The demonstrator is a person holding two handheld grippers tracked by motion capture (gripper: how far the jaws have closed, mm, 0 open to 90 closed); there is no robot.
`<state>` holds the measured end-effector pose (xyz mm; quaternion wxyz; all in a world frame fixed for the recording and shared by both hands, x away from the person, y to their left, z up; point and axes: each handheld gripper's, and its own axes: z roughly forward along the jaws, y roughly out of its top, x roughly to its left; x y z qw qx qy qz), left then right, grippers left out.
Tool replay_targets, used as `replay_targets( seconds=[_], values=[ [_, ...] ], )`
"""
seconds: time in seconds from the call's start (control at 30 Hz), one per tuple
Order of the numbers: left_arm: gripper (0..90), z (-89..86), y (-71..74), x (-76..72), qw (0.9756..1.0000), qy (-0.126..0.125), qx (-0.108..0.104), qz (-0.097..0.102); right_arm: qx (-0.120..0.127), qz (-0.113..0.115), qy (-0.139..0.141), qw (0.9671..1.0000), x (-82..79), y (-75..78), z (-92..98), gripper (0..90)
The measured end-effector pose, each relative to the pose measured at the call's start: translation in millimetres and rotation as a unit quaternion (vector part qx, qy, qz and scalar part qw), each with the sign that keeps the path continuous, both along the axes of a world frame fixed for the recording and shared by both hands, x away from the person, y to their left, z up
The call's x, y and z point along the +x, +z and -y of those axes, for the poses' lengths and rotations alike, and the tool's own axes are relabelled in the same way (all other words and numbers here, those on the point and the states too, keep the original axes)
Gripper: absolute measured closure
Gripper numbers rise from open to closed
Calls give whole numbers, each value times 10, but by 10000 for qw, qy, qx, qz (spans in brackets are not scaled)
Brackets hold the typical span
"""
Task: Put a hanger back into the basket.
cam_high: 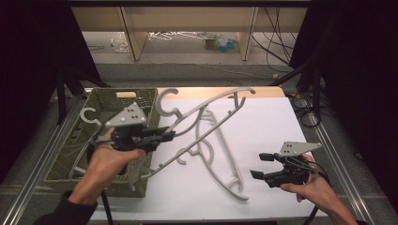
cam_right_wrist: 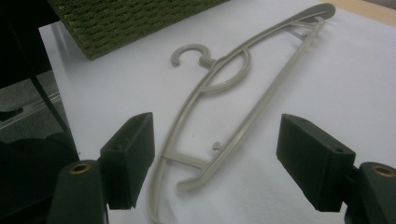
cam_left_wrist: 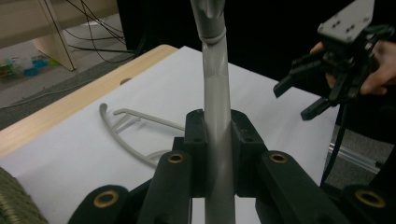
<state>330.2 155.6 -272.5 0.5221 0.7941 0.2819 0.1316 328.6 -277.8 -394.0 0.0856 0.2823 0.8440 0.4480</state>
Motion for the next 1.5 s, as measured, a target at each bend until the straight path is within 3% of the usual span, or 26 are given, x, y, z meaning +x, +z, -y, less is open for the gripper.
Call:
replay_targets(
  seconds=[0.13,0.23,0.4,0.5,0.57,0.67,0.8,0.93,1.17,1.23,1.27,1.33,1.47,1.5],
  values=[
    [791,-263,199,42,9992,296,181,178,-9,-25,-4,10000,-3,-11,-4,287],
    [792,-513,237,136,9970,669,315,232,5,-18,-27,10000,5,-30,2,287],
    [792,-928,128,325,9913,1194,502,217,-30,-71,-36,10000,17,-57,-9,286],
    [792,-1129,33,420,9885,1371,573,291,-19,-139,-50,9999,19,-64,-15,279],
    [791,-1234,-33,464,9848,1505,765,400,-34,-114,-76,9999,28,-77,-20,250],
    [792,-1352,-141,513,9815,1660,888,345,-59,-131,-99,9998,27,-92,-24,244],
    [792,-1509,-278,572,9783,1783,1029,248,-79,-130,-111,9998,41,-116,-32,244],
    [792,-1661,-373,590,9758,1922,1028,168,-87,-135,-87,9998,45,-137,-40,245],
    [791,-1850,-519,577,9716,1857,1457,176,-105,-184,-91,9997,42,-144,-35,247],
    [791,-1893,-574,582,9691,1922,1539,135,-121,-200,-64,9997,49,-155,-37,249],
    [792,-1929,-593,588,9673,1868,1710,116,-129,-196,-72,9997,52,-161,-43,249],
    [791,-1957,-655,596,9677,1935,1615,29,-131,-234,-64,9996,48,-165,-49,250],
    [791,-1989,-725,609,9710,1878,1475,-130,-134,-225,-35,9997,58,-174,-51,251],
    [791,-2017,-720,622,9693,1732,1740,-163,-155,-212,-32,9997,61,-180,-50,252]
  ],
)
